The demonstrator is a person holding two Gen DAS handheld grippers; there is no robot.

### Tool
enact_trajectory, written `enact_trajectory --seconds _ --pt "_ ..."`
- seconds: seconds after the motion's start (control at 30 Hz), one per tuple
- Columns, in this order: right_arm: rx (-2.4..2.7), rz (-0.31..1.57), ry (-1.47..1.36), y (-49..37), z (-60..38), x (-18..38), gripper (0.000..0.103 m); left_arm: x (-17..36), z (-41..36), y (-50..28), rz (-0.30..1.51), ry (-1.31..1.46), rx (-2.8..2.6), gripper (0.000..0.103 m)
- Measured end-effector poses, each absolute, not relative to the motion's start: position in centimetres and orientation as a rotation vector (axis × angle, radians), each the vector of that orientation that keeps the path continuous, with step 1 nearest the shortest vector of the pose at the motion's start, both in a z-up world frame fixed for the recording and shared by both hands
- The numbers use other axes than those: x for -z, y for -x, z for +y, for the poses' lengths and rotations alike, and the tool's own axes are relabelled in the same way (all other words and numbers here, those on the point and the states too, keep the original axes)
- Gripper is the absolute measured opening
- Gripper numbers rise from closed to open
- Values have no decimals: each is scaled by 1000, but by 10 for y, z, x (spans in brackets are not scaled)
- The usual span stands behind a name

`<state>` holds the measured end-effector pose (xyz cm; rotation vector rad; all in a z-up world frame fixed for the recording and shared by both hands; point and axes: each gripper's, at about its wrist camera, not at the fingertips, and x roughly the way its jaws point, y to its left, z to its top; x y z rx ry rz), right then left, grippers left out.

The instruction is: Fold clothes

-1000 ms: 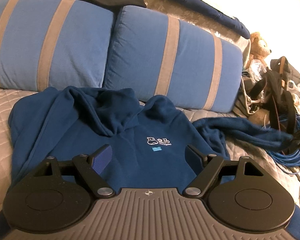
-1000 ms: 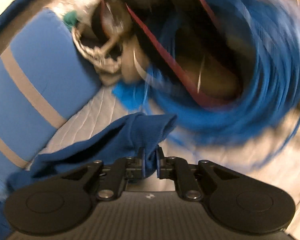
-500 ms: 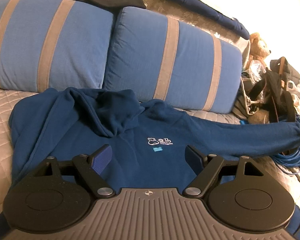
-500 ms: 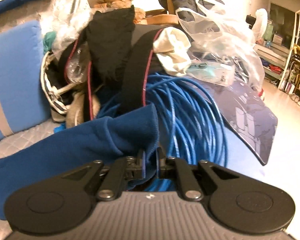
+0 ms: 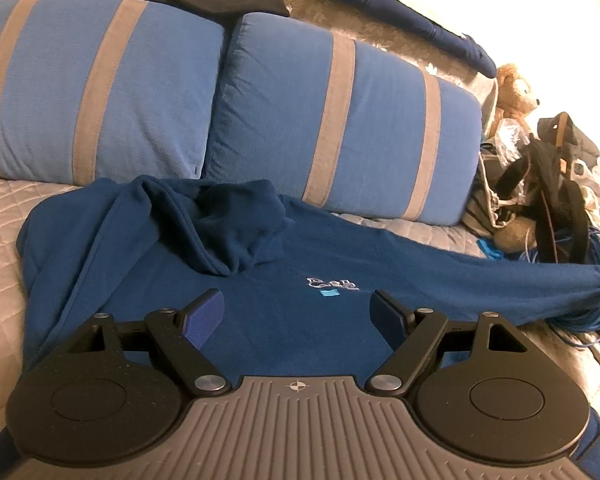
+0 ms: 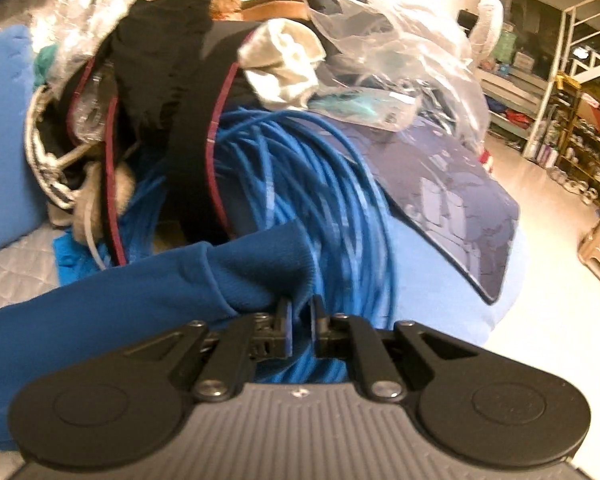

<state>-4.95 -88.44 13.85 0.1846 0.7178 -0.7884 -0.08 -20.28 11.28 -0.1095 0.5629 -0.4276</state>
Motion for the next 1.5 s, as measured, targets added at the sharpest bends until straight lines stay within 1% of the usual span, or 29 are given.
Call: enact_trajectory --seconds 0.13,0.2,0.23,0.27,0.3,0.33,0.37,0.4,0.43,0.47,0.5,0.57,0.8,0.93,1.03,1.1,1.17,1.3,1.5 --pt "785 737 -136 49 -884 -127 8 -113 -202 1 564 107 432 80" --pt "775 745 -87 47 -876 -124 11 -113 -202 1 564 104 434 80" --pt "773 750 -67 45 -872 -123 16 -113 -202 1 564 103 434 80" --pt "771 755 -47 43 -868 -121 35 -114 -202 0 564 102 434 80" --pt "764 761 -36 42 -865 -120 40 -114 -202 0 564 101 434 80" --pt "763 770 -35 40 -864 -119 48 -114 -202 0 564 101 433 80" --pt "769 782 -35 39 -862 -118 61 -114 -202 0 565 100 431 80" --pt "780 785 -33 38 -861 -117 69 -113 -202 -1 567 100 429 80" --pt "796 776 -30 38 -858 -117 83 -113 -203 -1 567 98 429 80" --pt "810 765 -26 39 -855 -118 91 -113 -203 -1 568 95 429 80" --pt "820 754 -23 40 -852 -119 93 -113 -204 -1 568 93 429 80" --pt "820 742 -21 41 -843 -122 100 -112 -205 -1 569 89 433 80" --pt "640 663 -11 34 -777 -145 103 -111 -209 3 546 68 471 80" --pt "429 584 2 22 -717 -167 103 -110 -214 5 535 43 484 80" --pt "278 524 79 8 -670 -176 103 -110 -214 5 530 69 521 80" --pt "212 508 128 -5 -639 -179 103 -110 -210 3 548 102 554 80" --pt "149 504 120 -15 -613 -182 103 -115 -206 3 558 110 542 80" --pt "2 485 67 -26 -561 -194 103 -142 -193 3 553 77 501 80" --pt "-164 456 55 -40 -481 -215 103 -209 -168 -7 447 -93 349 80"
